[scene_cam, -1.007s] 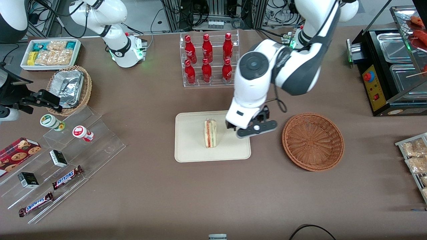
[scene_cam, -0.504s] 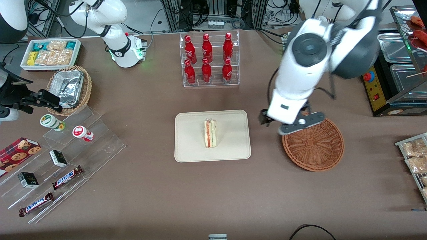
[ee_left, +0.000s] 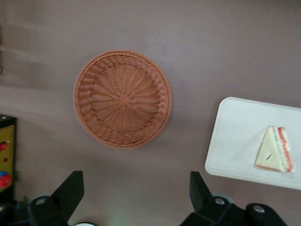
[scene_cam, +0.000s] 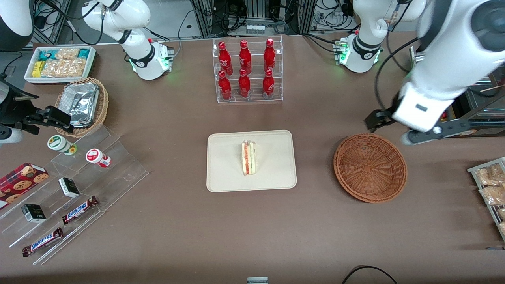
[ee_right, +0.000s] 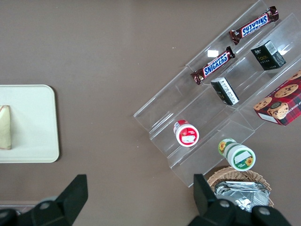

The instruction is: Place sandwich from basket to tray

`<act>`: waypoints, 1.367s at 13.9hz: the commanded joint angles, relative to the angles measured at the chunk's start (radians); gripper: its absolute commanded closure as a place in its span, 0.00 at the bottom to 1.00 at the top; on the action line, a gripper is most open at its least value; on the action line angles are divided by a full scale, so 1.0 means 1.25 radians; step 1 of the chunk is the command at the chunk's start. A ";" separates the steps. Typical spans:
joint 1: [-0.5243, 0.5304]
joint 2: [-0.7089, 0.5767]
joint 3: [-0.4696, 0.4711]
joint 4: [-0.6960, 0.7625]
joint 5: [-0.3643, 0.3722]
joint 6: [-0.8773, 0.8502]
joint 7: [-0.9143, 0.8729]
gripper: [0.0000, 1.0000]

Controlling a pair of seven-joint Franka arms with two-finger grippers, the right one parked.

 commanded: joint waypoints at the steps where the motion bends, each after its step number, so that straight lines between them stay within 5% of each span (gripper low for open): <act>1: 0.055 -0.069 -0.007 -0.071 -0.016 -0.006 0.105 0.01; 9: 0.171 -0.146 -0.007 -0.131 -0.021 -0.007 0.335 0.01; 19: 0.184 -0.165 0.004 -0.141 -0.010 -0.029 0.362 0.00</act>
